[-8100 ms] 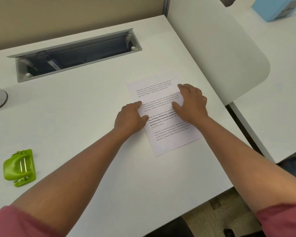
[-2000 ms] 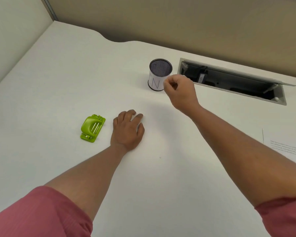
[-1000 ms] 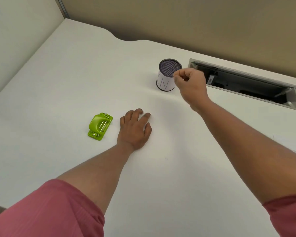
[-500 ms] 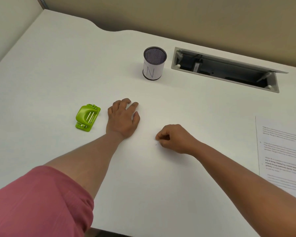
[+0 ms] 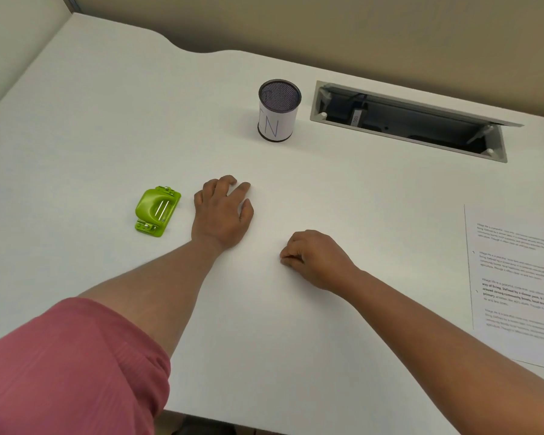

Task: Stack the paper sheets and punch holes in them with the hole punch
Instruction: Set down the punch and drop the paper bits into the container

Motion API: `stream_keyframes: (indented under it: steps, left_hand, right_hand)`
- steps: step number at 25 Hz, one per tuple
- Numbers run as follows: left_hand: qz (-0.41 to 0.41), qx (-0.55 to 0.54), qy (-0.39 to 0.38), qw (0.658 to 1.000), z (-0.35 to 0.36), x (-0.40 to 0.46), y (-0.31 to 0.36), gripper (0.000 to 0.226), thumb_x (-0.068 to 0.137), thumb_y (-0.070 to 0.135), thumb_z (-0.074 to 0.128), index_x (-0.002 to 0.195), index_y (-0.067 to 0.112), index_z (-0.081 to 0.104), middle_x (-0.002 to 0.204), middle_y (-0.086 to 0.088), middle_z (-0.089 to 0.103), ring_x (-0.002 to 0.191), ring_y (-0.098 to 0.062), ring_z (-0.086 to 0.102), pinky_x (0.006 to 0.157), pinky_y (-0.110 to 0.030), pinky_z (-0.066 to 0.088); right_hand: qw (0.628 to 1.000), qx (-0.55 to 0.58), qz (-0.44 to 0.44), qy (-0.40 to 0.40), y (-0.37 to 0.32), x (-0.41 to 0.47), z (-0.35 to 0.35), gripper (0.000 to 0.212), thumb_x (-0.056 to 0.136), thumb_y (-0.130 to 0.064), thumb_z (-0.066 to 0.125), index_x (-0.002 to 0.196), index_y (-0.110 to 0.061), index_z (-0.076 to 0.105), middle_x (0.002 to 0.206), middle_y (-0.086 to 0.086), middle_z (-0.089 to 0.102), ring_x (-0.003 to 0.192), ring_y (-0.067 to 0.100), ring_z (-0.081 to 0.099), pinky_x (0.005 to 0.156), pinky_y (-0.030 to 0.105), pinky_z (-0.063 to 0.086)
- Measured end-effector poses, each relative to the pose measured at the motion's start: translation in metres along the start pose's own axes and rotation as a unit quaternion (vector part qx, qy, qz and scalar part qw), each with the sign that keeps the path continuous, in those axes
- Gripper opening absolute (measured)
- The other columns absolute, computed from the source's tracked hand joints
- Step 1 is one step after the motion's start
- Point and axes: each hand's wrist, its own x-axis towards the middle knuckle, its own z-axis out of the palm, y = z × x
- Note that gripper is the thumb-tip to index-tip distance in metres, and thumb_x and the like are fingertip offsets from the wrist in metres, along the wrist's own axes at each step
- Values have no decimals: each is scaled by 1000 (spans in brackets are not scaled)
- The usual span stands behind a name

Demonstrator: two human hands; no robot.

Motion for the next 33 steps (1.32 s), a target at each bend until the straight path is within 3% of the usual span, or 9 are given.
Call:
stream_keyframes:
  steps: [8,11,14,18,22,25,30,33]
  left_hand:
    - [5,3,7,1000,1,-1,0,40,95,33,54,132,23,64,136,-7,56,128,-35,45,102,-48,34]
    - [4,3,7,1000,2,-1,-1,41,94,36,51,132,24,64,136,-6,56,128,-33,43,102,-48,34]
    - [3,-1,2,1000,3,0,-2,43,94,38,49,133,25,63,136,-4,55,129,-31,41,103,-47,33]
    - [4,6,-5,1000,3,0,-1,42,94,38,52,133,25,63,137,-4,54,130,-31,41,103,-47,32]
    - [1,6,-10,1000,2,0,-2,43,94,38,51,133,26,63,137,-4,54,130,-31,41,102,-47,32]
    - [1,11,-7,1000,2,-1,-1,44,93,39,50,133,26,63,137,-4,54,129,-31,42,102,-46,33]
    - [8,13,9,1000,3,0,-3,44,92,41,48,129,26,65,134,-4,57,125,-31,45,98,-45,34]
    - [6,15,11,1000,3,1,-3,42,92,40,49,129,26,65,133,-4,57,124,-32,48,97,-46,35]
  right_hand:
    - [998,-57,-18,-32,-7,1,0,13,92,-9,55,82,-6,63,82,8,62,77,27,55,68,40,49]
    - [993,89,71,-37,-3,11,-10,13,85,-8,59,73,-9,60,70,-1,60,63,10,50,60,28,45]
    - [938,297,178,14,5,23,-28,17,90,-8,64,74,-11,67,66,-10,60,58,5,49,56,19,41]
    - [915,352,167,105,3,59,-63,21,91,-2,63,74,-13,70,71,-2,68,62,8,58,60,19,49]
    - [943,215,119,224,1,114,-110,17,87,-13,67,71,-21,69,64,-10,66,54,-1,53,56,15,47]
    - [955,99,95,262,5,151,-135,15,89,-15,62,75,-18,68,69,-7,65,62,7,56,63,27,50]
    - [971,-13,107,212,17,198,-156,21,94,-17,55,86,-13,74,82,4,73,80,26,65,72,39,56]
    - [969,-72,126,198,20,213,-158,22,89,-5,50,86,-10,71,85,11,73,89,36,63,70,42,53]
